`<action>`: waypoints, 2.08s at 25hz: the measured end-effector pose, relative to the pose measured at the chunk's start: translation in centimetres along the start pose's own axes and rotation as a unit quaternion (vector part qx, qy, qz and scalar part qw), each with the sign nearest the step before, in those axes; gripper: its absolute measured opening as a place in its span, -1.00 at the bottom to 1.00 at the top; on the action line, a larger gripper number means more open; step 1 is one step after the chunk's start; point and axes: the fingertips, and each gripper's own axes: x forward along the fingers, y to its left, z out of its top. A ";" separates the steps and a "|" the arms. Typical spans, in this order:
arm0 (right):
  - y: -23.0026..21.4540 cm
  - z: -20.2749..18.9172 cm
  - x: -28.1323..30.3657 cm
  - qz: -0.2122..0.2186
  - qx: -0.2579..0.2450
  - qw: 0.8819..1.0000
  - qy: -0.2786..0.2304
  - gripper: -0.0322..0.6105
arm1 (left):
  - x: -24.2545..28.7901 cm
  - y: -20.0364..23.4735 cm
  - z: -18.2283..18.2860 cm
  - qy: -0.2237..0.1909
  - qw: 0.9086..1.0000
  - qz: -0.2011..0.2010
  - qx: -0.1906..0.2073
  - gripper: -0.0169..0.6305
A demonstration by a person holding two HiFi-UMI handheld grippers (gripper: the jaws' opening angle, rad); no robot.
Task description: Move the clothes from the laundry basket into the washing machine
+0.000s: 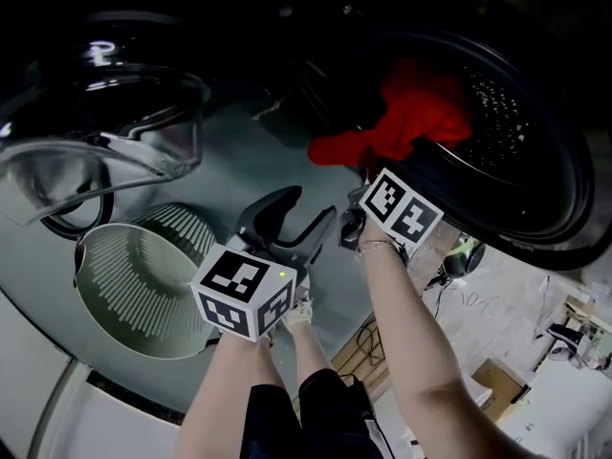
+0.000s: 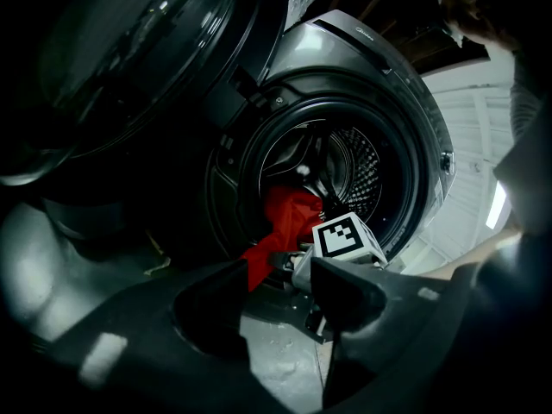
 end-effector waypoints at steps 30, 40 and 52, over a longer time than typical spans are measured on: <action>-2.0 17.1 -6.5 -0.011 0.028 0.984 -0.178 0.41 | -0.1 -1.9 3.1 -0.013 1.000 -0.010 0.009 -0.21; -1.2 3.1 -5.9 -0.005 0.071 0.996 -0.058 0.56 | -0.3 -1.3 2.1 -0.009 1.000 -0.004 -0.003 -0.21; -0.4 -1.9 0.6 0.016 0.028 0.999 0.022 0.16 | -1.0 -0.1 0.1 -0.003 1.000 -0.003 -0.010 -0.23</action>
